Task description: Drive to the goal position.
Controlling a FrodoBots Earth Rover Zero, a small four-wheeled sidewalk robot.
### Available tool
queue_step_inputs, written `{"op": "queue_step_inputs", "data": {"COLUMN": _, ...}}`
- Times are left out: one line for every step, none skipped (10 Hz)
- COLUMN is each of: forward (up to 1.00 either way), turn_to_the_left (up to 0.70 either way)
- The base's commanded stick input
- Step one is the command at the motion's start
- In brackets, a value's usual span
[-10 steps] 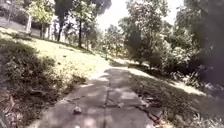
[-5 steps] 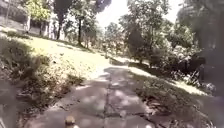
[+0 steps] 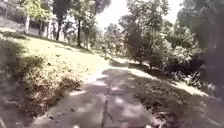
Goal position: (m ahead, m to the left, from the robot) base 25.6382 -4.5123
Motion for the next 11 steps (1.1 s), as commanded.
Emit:
{"op": "queue_step_inputs", "data": {"forward": 0.45, "turn_to_the_left": 0.0}}
{"op": "queue_step_inputs", "data": {"forward": 0.45, "turn_to_the_left": 0.0}}
{"op": "queue_step_inputs", "data": {"forward": 0.45, "turn_to_the_left": 0.0}}
{"op": "queue_step_inputs", "data": {"forward": 0.45, "turn_to_the_left": 0.0}}
{"op": "queue_step_inputs", "data": {"forward": 0.45, "turn_to_the_left": 0.0}}
{"op": "queue_step_inputs", "data": {"forward": 0.45, "turn_to_the_left": 0.0}}
{"op": "queue_step_inputs", "data": {"forward": 0.45, "turn_to_the_left": 0.0}}
{"op": "queue_step_inputs", "data": {"forward": 0.45, "turn_to_the_left": 0.0}}
{"op": "queue_step_inputs", "data": {"forward": 0.45, "turn_to_the_left": 0.0}}
{"op": "queue_step_inputs", "data": {"forward": 0.45, "turn_to_the_left": 0.0}}
{"op": "queue_step_inputs", "data": {"forward": 0.45, "turn_to_the_left": 0.0}}
